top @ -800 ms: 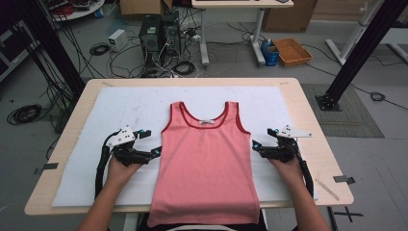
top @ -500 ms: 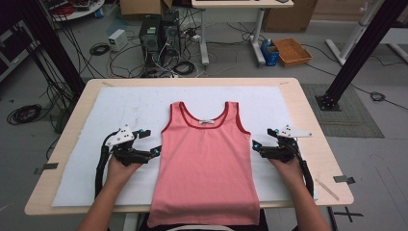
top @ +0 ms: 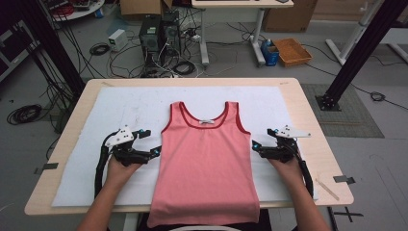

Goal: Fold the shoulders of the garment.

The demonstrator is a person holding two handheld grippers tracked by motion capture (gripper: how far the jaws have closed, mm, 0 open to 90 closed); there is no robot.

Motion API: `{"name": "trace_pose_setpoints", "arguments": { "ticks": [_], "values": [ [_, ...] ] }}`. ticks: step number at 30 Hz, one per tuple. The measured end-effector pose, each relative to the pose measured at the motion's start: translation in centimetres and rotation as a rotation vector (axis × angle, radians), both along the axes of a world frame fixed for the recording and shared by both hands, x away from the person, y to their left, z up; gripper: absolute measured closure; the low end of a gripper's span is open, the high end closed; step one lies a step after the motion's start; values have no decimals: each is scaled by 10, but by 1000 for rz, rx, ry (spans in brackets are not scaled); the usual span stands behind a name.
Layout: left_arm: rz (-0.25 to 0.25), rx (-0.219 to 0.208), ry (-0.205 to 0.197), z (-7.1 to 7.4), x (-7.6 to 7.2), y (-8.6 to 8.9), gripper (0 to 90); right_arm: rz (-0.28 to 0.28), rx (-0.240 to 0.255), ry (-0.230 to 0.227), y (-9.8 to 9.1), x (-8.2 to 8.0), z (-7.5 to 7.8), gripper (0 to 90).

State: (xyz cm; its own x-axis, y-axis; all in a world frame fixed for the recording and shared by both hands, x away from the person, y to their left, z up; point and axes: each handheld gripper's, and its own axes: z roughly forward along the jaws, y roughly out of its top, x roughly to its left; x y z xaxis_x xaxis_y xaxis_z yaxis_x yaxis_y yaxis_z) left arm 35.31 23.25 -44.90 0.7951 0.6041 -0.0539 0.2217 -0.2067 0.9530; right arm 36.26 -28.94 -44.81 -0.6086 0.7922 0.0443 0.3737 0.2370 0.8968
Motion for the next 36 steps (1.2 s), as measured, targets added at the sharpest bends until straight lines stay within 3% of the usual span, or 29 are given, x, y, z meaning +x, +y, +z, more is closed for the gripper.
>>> {"name": "trace_pose_setpoints", "arguments": {
  "ticks": [7,12,16,27,36],
  "values": [
    [5,-3,3,0,0,0,172,-8,28,10,-3,2,0,158],
    [6,-2,5,0,0,0,172,0,2,13,-1,3,3,158],
    [8,-2,4,0,1,0,172,-12,16,11,2,9,16,158],
    [10,-2,4,0,0,0,172,-22,-3,81,17,43,39,158],
    [10,-1,3,0,0,0,172,-65,-8,120,23,76,44,158]
  ]
}}
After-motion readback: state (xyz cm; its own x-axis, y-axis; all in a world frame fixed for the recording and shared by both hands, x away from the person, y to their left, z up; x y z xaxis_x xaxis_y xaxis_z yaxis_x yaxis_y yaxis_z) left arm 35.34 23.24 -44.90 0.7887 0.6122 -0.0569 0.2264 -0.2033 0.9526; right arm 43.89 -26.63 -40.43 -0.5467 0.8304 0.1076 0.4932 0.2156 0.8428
